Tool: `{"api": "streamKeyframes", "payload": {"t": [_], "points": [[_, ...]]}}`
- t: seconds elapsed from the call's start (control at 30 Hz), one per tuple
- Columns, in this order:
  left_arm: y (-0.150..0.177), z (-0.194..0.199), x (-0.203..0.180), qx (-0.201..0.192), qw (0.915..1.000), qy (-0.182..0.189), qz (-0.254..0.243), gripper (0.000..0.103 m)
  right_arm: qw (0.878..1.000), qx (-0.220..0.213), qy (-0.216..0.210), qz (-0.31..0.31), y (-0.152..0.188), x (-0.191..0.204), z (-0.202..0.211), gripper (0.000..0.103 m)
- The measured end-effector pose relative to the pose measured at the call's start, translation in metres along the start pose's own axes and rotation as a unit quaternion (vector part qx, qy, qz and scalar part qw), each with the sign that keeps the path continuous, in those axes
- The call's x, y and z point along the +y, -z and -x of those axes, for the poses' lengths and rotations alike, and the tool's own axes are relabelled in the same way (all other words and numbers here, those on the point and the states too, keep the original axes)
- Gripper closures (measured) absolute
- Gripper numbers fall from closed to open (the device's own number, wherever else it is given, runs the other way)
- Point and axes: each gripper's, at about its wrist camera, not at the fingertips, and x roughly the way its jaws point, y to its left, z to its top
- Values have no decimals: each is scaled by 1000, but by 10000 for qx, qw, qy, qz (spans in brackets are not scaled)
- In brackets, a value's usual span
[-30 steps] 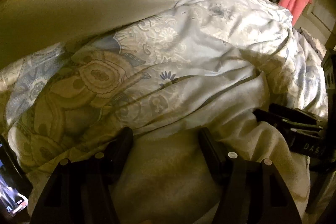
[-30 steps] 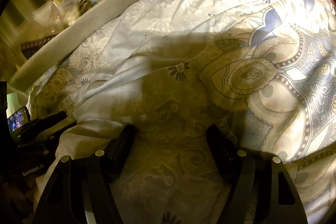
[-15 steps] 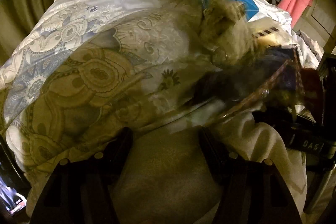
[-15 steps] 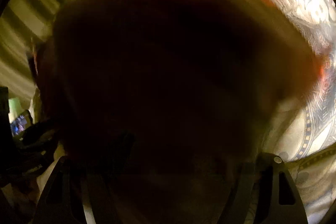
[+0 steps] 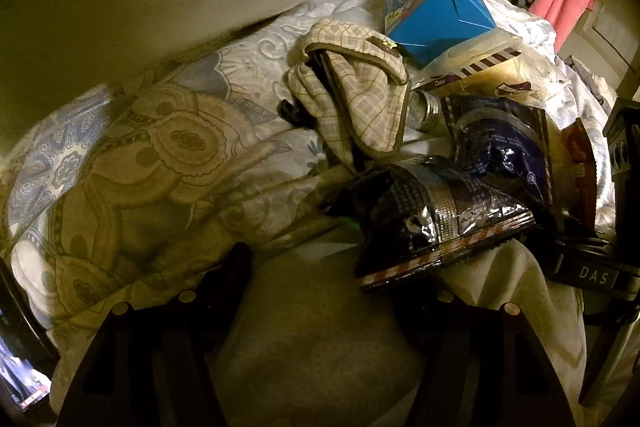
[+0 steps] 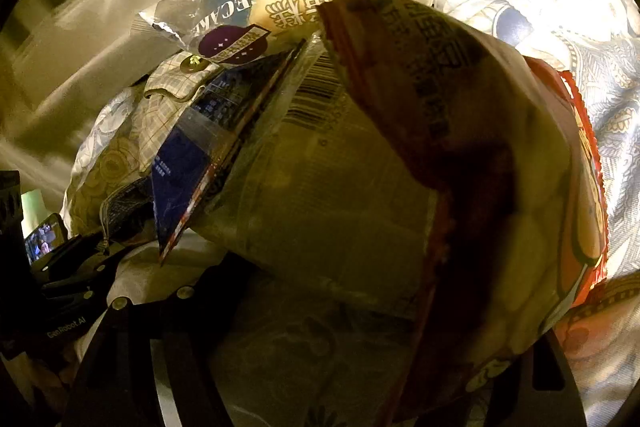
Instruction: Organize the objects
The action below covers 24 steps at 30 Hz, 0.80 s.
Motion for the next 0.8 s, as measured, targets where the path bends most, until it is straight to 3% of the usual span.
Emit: {"api": "streamKeyframes", "payload": {"t": [0.8], "points": [[3, 3, 3, 36, 10000, -23, 1, 38, 10000, 6, -1, -4, -6, -1, -3, 28]]}}
